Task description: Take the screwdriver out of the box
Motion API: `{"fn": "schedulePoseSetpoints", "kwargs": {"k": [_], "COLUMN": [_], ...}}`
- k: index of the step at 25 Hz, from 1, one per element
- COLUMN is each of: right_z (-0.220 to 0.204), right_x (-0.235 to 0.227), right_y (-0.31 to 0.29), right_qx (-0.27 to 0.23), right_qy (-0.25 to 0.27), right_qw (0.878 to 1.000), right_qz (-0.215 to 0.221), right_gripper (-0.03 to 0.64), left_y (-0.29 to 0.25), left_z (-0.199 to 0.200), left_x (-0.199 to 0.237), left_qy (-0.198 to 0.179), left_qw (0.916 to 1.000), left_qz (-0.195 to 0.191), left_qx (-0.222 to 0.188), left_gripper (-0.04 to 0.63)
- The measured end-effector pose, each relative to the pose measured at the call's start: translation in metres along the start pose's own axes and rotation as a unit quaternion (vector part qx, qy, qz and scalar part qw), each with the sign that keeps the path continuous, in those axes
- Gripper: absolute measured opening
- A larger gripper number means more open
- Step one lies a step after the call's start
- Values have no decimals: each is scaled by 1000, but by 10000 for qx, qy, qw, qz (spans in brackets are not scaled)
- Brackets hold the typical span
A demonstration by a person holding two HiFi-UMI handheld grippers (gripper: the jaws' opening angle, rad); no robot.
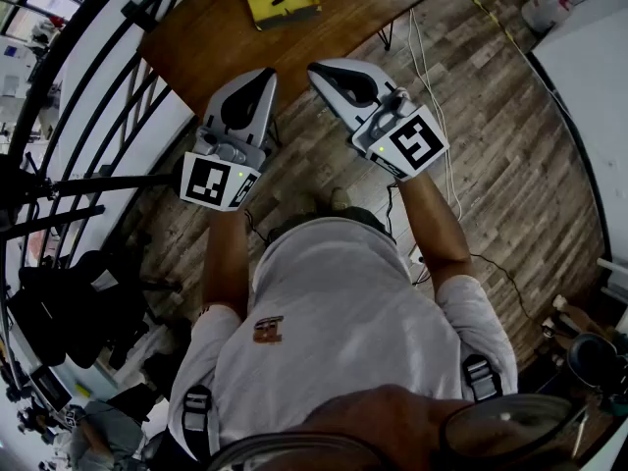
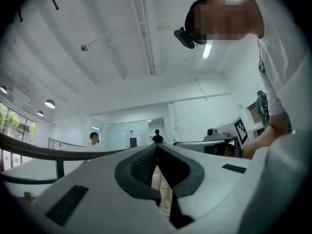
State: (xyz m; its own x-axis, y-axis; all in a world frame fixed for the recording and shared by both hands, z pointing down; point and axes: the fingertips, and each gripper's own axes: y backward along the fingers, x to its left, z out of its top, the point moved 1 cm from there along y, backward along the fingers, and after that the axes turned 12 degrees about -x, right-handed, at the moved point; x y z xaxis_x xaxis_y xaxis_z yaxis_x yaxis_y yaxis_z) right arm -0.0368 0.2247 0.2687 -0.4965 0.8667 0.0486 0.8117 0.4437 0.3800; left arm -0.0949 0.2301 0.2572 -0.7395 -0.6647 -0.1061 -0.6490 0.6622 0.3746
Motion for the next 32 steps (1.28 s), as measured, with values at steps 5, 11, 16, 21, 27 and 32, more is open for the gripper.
{"fn": "schedulePoseSetpoints", "kwargs": {"k": [5,11,16,21,27,32], "right_z": [0,2,5,5,2,2], "right_x": [-3,-6,-19,-34,-60,-75], "right_y": [7,7,15,28,42,50], "right_qx": [-4,-44,-112,-98,-107,-68], "right_qy": [3,-9,-84,-126,-181,-163], "right_qw": [10000,10000,9999,9998,9996,9995], "right_qz": [20,45,41,86,178,245], "right_gripper": [32,32,32,32,32,32], "left_y": [-3,-5,-12,-25,-45,-56], "left_z": [-4,-5,-12,-21,-36,-43], "left_x": [-6,-4,-4,-4,-5,-8], "left_qy": [-17,5,34,18,-60,-97], "left_qw": [10000,10000,9998,9994,9988,9982], "left_qz": [4,64,195,334,482,580], "left_qx": [7,1,22,58,99,121], "left_gripper": [18,18,18,18,18,18]}}
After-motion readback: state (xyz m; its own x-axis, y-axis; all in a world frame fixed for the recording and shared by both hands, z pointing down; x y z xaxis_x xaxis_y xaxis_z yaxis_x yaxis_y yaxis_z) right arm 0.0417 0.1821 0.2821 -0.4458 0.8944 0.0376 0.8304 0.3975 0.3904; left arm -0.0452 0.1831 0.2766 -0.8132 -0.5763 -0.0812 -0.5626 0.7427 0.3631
